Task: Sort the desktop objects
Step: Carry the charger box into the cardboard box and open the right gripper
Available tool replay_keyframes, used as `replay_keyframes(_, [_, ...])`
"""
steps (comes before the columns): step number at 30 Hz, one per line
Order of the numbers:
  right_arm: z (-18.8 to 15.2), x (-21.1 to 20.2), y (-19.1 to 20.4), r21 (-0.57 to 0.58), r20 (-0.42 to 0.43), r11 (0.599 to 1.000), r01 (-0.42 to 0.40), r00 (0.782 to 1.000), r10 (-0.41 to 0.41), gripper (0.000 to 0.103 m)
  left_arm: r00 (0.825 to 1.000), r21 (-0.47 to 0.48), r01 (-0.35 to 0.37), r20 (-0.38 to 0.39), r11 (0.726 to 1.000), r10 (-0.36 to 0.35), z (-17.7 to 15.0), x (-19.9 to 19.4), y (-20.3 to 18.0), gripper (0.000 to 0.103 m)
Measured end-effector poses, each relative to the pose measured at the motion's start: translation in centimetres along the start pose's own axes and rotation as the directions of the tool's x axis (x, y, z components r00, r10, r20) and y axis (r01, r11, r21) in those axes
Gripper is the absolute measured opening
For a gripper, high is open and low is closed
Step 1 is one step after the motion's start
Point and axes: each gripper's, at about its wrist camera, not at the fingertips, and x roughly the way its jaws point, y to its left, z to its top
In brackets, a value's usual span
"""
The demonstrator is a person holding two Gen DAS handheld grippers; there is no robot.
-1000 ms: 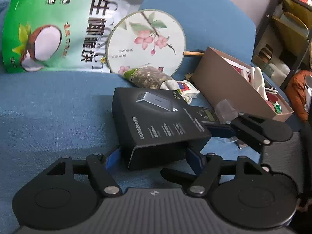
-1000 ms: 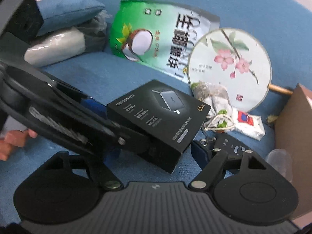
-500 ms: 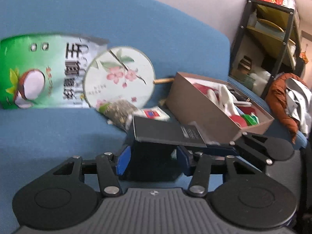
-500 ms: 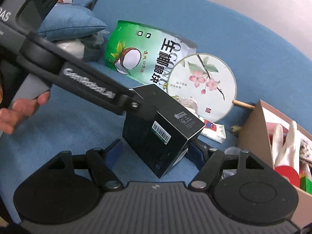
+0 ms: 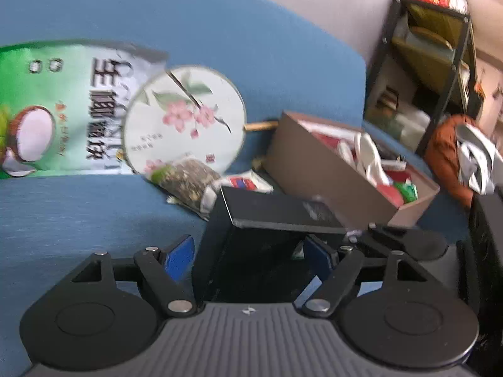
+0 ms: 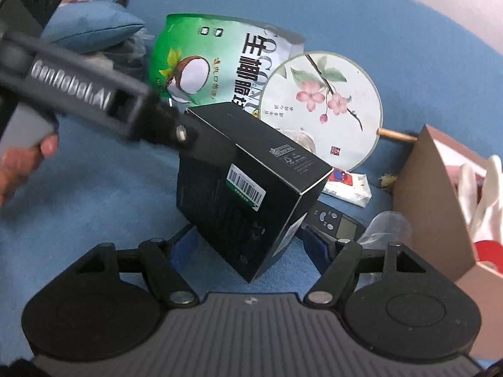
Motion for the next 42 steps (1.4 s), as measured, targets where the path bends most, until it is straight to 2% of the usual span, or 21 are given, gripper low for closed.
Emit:
replay_keyframes(2, [0.1,0.5,-0.1,0.012,-0.001,1.0,0.002,1.0,-0.002,0.067,0.999,0.006,-0.004,-0.034,1.0,0.004,-0.1,1.0,0.0,0.078])
replay_keyframes(4, [0.3,0.5,-0.1,0.017,0.006,1.0,0.018,1.0,-0.018,0.058,0.999,0.018,-0.039,-0.028,0.999,0.039,-0.1,1.1,-0.6,0.074])
replay_keyframes(8, [0.7,-0.5,-0.8,0.046,0.038,0.998,0.036,0.999,-0.038,0.057,0.999,0.0,-0.045,-0.012,0.999,0.045,0.8,0.2,-1.6,0.07])
replay_keyframes(12, [1.4,-3.1,-1.5,0.062,0.113,0.996,0.06,0.991,-0.067,0.057,0.997,0.032,-0.046,0.057,0.998,0.044,2.9,-1.3,-4.0,0.07])
replay_keyframes(16, [2.4,-6.2,-2.8,0.084,0.211,0.989,0.125,0.967,-0.14,0.057,0.991,0.081,-0.033,0.13,0.996,0.022,5.8,-1.9,-7.0,0.07])
replay_keyframes(21, [3.6,-9.1,-6.6,0.144,0.281,0.97,0.197,0.931,-0.231,0.057,0.988,0.115,0.003,0.155,0.993,-0.021,9.8,0.5,-10.7,0.07])
replay_keyframes(24, [4.1,-9.9,-9.5,0.156,0.277,0.955,0.253,0.917,-0.288,0.057,0.99,0.105,0.043,0.131,0.994,-0.057,11.9,3.2,-12.5,0.07])
replay_keyframes(28, [4.2,-9.9,-13.9,0.198,0.26,0.938,0.284,0.907,-0.33,0.057,0.992,0.068,0.081,0.09,0.994,-0.087,13.4,7.5,-13.9,0.07])
replay_keyframes(31, [4.2,-8.5,-16.8,0.204,0.224,0.929,0.31,0.909,-0.353,0.057,0.995,0.042,0.082,0.047,0.996,-0.084,13.7,10.9,-14.5,0.068])
replay_keyframes(33, [4.0,-6.9,-18.5,0.215,0.19,0.923,0.318,0.914,-0.359,0.057,0.998,0.025,0.053,0.029,0.998,-0.054,13.8,12.8,-14.4,0.068])
replay_keyframes(35, [3.8,-5.3,-19.9,0.237,0.135,0.922,0.306,0.929,-0.343,0.058,1.0,0.011,0.012,0.026,1.0,-0.013,13.7,13.7,-14.1,0.069])
replay_keyframes(39, [2.8,-6.2,-20.7,0.3,0.159,0.905,0.302,0.92,-0.359,0.068,1.0,0.0,0.013,0.025,1.0,-0.013,13.1,13.7,-13.1,0.075])
replay_keyframes(40, [2.4,-6.5,-20.9,0.314,0.157,0.896,0.313,0.914,-0.374,0.069,1.0,0.0,0.006,0.022,1.0,-0.006,13.0,13.7,-12.9,0.075])
replay_keyframes(42, [1.8,-6.7,-21.2,0.335,0.148,0.893,0.301,0.919,-0.365,0.069,1.0,0.0,0.007,0.019,1.0,-0.007,13.1,13.8,-12.8,0.075])
